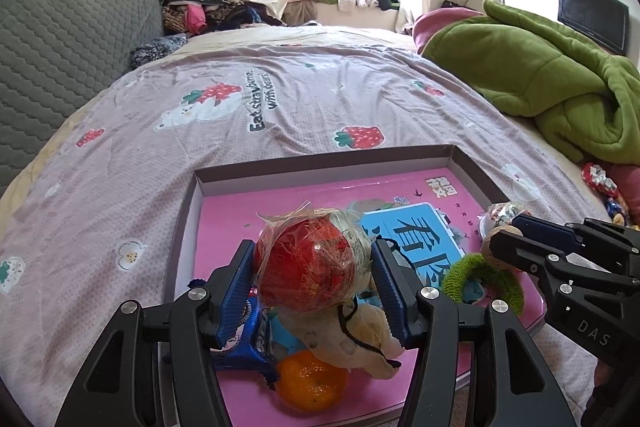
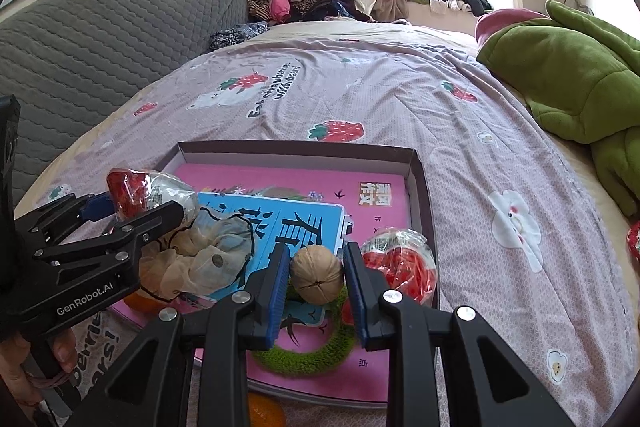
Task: Organize objects
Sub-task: 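Lower the walnut onto the green ring and open the right tool while the left tool releases the egg toy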
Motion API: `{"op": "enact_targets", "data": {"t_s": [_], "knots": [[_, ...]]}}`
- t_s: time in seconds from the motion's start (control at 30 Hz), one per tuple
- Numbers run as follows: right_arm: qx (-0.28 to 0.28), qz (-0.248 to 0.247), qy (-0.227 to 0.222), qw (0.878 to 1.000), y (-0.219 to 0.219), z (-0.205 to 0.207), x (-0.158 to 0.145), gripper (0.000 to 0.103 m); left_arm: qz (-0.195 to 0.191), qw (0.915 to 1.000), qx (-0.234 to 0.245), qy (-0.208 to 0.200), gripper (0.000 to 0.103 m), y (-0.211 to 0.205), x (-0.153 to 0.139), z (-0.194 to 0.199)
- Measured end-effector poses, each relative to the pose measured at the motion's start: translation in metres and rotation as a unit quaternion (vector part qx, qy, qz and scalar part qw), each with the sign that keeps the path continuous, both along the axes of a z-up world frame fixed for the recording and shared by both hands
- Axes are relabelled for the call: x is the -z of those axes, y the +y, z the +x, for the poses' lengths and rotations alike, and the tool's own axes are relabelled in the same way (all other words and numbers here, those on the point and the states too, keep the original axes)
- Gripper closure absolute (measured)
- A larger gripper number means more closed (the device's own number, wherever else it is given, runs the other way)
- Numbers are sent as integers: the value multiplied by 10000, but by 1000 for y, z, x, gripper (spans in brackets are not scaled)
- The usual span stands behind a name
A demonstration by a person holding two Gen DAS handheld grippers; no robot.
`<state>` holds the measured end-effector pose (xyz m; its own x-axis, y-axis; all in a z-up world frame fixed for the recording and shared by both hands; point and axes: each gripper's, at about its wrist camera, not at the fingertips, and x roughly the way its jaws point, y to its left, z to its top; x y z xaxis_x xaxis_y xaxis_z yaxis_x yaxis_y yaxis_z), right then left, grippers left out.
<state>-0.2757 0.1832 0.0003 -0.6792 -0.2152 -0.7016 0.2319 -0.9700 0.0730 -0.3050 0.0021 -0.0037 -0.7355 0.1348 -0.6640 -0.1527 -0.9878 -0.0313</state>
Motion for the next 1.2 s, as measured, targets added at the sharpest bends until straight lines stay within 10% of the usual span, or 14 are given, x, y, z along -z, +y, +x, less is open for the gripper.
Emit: {"op": "enact_targets", "data": {"t_s": [1.2], "knots": [[-6,309,-257,9992,-8,-1,16,74,-125,9993,-200,-280,43,-5,15,-5]]}}
